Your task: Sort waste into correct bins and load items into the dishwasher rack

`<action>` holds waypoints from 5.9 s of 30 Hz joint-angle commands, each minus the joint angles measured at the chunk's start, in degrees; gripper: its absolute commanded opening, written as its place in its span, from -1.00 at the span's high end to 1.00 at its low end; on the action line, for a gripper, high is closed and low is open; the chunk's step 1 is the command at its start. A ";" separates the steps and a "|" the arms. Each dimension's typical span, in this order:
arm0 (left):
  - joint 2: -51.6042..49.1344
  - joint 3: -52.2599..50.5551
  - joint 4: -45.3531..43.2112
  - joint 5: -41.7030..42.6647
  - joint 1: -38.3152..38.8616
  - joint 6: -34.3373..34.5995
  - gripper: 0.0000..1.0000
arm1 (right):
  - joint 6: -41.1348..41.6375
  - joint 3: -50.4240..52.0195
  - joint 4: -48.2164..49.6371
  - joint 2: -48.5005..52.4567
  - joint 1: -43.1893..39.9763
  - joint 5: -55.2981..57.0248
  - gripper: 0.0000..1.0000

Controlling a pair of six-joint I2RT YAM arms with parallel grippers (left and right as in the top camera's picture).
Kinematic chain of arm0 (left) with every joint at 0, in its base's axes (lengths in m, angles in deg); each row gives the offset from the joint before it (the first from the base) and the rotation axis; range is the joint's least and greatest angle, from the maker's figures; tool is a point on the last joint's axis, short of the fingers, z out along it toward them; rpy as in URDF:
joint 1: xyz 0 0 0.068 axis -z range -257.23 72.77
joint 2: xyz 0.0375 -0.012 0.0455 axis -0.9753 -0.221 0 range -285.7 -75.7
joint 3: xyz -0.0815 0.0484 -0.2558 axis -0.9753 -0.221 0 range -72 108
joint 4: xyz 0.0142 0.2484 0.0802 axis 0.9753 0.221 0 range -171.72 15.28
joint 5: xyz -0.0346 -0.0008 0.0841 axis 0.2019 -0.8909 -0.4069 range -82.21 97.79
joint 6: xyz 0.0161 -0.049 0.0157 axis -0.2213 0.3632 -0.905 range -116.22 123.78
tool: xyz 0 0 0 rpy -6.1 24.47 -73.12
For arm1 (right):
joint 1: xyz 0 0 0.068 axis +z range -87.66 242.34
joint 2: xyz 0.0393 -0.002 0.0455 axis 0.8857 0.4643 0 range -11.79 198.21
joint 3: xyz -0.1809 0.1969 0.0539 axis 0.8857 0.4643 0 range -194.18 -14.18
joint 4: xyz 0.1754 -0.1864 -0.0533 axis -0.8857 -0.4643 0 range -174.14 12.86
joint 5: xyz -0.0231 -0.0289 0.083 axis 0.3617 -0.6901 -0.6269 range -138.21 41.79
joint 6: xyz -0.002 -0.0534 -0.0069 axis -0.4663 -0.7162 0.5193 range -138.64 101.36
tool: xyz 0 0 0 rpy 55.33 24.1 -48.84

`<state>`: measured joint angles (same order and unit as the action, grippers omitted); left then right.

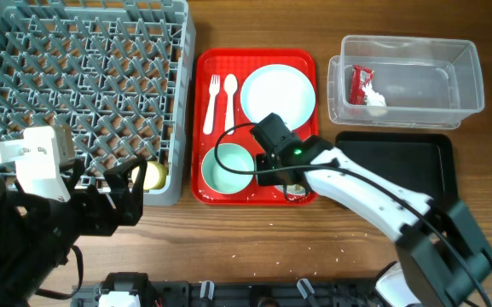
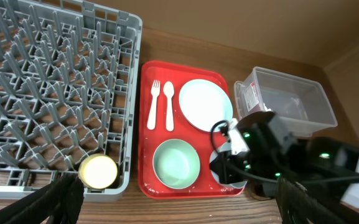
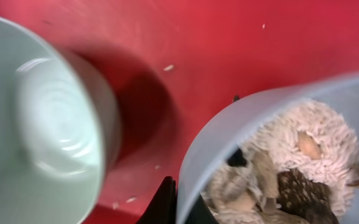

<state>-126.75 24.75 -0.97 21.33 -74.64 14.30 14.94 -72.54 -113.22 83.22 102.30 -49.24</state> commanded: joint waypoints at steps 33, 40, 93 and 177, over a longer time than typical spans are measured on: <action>0.00 0.44 -0.13 -0.11 0.15 -1.14 -1.00 | -47.87 15.98 -8.79 -11.52 -72.39 -84.46 0.91; 0.00 0.44 -0.13 -0.11 0.15 -1.14 -1.00 | -33.44 13.97 -6.51 -17.38 -70.84 -82.88 0.91; 0.00 0.44 -0.13 -0.11 0.15 -1.14 -1.00 | -25.92 58.07 38.12 -94.82 -39.30 -4.79 -1.00; -35.58 -25.14 -20.15 -33.73 27.89 21.09 0.92 | -25.92 58.07 36.44 -93.70 -39.30 -4.79 -0.99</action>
<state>-166.86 -7.55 -24.92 -0.68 -46.88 36.16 -11.81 -14.54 -76.91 -10.51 63.24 -53.33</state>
